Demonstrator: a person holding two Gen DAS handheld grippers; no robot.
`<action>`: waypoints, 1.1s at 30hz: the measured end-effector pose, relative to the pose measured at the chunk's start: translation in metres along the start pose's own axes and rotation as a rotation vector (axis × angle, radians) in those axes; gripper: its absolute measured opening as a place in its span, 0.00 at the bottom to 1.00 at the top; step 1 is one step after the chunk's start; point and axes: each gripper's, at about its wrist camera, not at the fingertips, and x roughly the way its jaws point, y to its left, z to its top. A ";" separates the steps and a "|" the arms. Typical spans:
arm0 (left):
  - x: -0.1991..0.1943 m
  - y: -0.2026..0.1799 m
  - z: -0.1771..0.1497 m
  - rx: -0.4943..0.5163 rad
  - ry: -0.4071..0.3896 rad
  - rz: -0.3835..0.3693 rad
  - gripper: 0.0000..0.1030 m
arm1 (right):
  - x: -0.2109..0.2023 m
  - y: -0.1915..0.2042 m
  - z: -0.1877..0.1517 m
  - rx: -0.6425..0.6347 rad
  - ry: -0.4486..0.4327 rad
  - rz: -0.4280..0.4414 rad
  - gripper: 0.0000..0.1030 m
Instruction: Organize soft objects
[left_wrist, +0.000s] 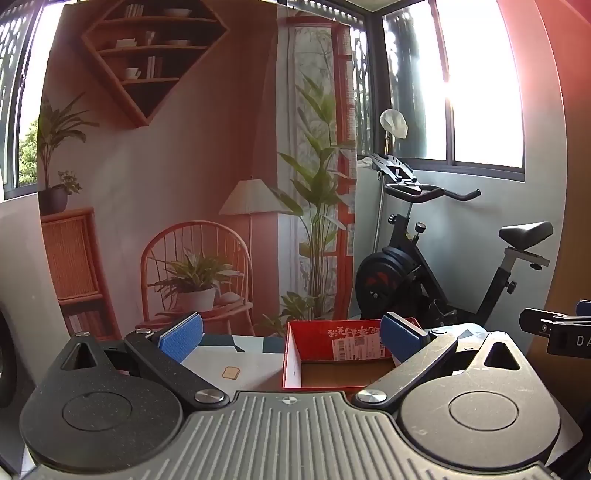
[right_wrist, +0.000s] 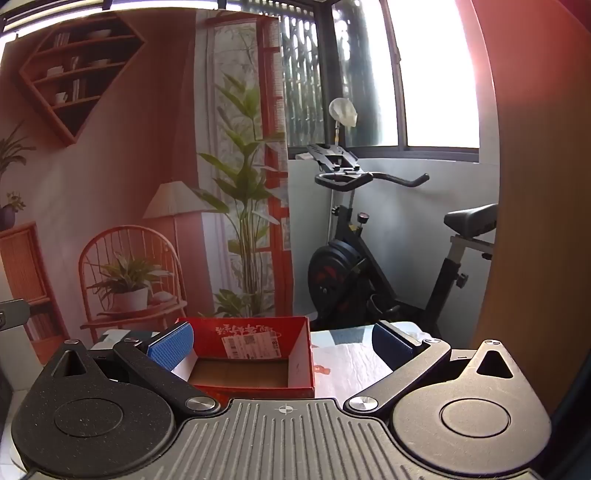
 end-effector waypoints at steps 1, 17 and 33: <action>0.000 0.000 0.000 0.001 0.000 -0.003 1.00 | 0.000 0.000 0.000 -0.002 0.010 -0.001 1.00; 0.001 0.000 -0.001 0.005 0.001 -0.016 1.00 | 0.000 0.000 0.000 0.001 0.007 0.000 1.00; 0.003 0.002 -0.001 0.000 0.007 -0.012 1.00 | 0.000 0.001 0.000 0.002 0.008 0.000 1.00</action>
